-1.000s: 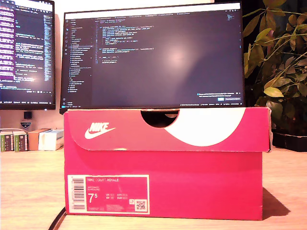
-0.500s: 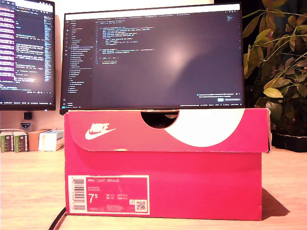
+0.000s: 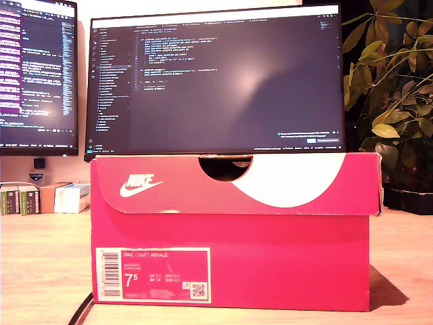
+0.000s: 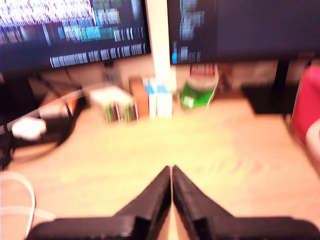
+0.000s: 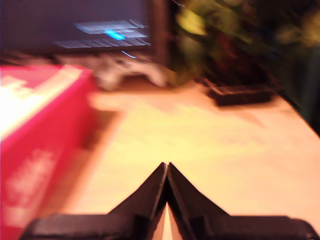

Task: Close the red shoebox by pushing the lid with your left arm and holding the box in place with your right arm

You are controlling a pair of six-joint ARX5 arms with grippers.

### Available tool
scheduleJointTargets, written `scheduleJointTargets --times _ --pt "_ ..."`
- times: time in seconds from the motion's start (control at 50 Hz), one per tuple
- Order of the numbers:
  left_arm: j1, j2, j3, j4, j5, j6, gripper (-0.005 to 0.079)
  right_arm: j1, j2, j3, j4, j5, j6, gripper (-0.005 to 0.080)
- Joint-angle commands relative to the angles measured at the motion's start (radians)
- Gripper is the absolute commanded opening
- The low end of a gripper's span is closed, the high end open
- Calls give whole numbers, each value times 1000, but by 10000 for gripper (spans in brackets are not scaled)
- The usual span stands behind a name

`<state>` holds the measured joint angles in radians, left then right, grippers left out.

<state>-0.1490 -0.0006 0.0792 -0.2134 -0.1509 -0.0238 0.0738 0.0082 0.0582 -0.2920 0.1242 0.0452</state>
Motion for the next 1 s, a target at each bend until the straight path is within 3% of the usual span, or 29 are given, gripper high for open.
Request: scheduleJointTargets --times 0.0,0.3,0.46,0.5,0.98 --pt "-3 -8 -41 6 -7 3 -15 2 -6 -12 11 14 -51 -12" --pt "-3 -8 -104 10 -26 5 -15 2 -6 -12 -6 19 -95 -12" --pt "-3 -8 -104 33 -25 -3 -15 5 -6 -12 -12 -78 -53 -12" --pt "-4 -8 -104 29 -24 -3 -15 5 -6 -12 -12 -90 18 -12" --pt "-4 -8 -104 18 -23 -17 -15 5 -6 -12 -12 -91 67 -12"
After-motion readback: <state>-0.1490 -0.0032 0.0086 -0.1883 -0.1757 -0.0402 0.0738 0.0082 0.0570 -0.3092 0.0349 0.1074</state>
